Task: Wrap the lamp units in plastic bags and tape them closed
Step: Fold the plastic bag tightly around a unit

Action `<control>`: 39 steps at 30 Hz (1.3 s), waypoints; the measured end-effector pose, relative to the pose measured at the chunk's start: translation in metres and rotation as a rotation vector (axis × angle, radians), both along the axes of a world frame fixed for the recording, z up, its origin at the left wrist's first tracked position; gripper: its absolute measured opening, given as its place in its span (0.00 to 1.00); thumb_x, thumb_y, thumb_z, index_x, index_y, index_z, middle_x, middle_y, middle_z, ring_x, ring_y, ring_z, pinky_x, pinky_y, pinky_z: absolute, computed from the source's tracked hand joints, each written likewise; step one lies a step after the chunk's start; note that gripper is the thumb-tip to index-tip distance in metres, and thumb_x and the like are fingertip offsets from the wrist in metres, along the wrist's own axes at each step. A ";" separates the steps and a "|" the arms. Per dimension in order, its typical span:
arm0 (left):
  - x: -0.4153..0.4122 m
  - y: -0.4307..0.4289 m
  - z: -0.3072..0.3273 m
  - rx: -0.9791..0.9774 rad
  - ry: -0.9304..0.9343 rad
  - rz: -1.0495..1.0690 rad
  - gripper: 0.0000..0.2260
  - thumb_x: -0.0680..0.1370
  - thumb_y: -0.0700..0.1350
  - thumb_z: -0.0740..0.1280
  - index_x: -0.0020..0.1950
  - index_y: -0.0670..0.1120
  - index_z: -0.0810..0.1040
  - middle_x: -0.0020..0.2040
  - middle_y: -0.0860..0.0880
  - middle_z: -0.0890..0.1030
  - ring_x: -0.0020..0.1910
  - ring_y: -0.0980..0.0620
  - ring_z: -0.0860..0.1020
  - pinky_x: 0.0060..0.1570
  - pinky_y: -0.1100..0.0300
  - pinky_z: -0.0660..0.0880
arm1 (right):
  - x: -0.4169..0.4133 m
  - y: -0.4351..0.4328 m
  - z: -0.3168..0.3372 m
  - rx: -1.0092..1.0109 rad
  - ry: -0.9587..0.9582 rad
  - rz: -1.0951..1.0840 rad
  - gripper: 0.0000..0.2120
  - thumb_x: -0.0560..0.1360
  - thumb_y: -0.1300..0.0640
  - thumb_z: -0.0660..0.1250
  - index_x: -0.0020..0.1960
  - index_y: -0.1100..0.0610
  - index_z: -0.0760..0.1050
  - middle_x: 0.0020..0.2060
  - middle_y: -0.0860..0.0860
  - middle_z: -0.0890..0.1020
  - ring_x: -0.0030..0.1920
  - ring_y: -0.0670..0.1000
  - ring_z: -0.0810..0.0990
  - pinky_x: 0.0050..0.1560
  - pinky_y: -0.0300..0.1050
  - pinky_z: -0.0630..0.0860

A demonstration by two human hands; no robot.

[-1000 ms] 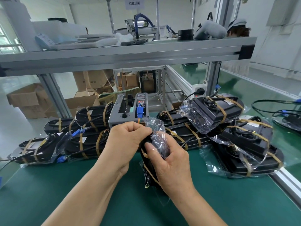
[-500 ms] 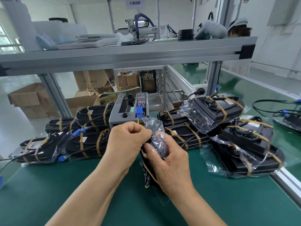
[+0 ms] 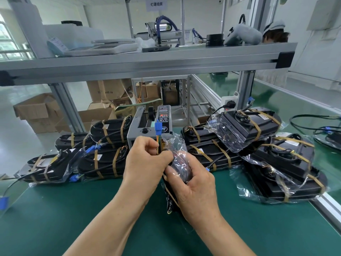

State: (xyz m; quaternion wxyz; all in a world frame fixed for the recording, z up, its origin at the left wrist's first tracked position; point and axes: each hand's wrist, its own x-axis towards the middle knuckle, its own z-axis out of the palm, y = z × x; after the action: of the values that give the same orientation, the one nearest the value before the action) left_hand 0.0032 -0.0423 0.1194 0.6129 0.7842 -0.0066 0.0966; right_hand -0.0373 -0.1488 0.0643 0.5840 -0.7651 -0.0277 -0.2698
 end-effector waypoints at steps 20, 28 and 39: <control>0.007 -0.012 -0.013 -0.407 0.197 -0.111 0.13 0.69 0.44 0.77 0.50 0.48 0.79 0.34 0.53 0.82 0.26 0.60 0.78 0.24 0.67 0.72 | 0.000 -0.006 0.004 0.030 -0.005 0.016 0.11 0.71 0.42 0.68 0.53 0.42 0.79 0.40 0.43 0.83 0.42 0.46 0.81 0.42 0.39 0.77; 0.013 -0.009 -0.016 -0.473 0.234 -0.090 0.03 0.74 0.45 0.74 0.42 0.49 0.81 0.36 0.50 0.84 0.30 0.57 0.80 0.25 0.64 0.74 | -0.001 -0.004 0.004 0.036 -0.010 0.024 0.14 0.70 0.41 0.67 0.51 0.47 0.80 0.36 0.43 0.81 0.37 0.46 0.78 0.39 0.35 0.73; 0.004 0.001 -0.020 -0.417 0.232 -0.121 0.15 0.76 0.53 0.72 0.55 0.43 0.81 0.48 0.44 0.86 0.42 0.49 0.84 0.38 0.58 0.78 | -0.001 -0.001 -0.007 -0.012 -0.096 0.012 0.18 0.72 0.43 0.68 0.61 0.43 0.79 0.49 0.38 0.83 0.49 0.43 0.82 0.50 0.37 0.76</control>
State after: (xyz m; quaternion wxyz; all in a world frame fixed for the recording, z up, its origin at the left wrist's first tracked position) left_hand 0.0070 -0.0413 0.0996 0.7627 0.6449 0.0370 -0.0316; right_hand -0.0381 -0.1497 0.0575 0.5790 -0.7546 -0.0621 -0.3025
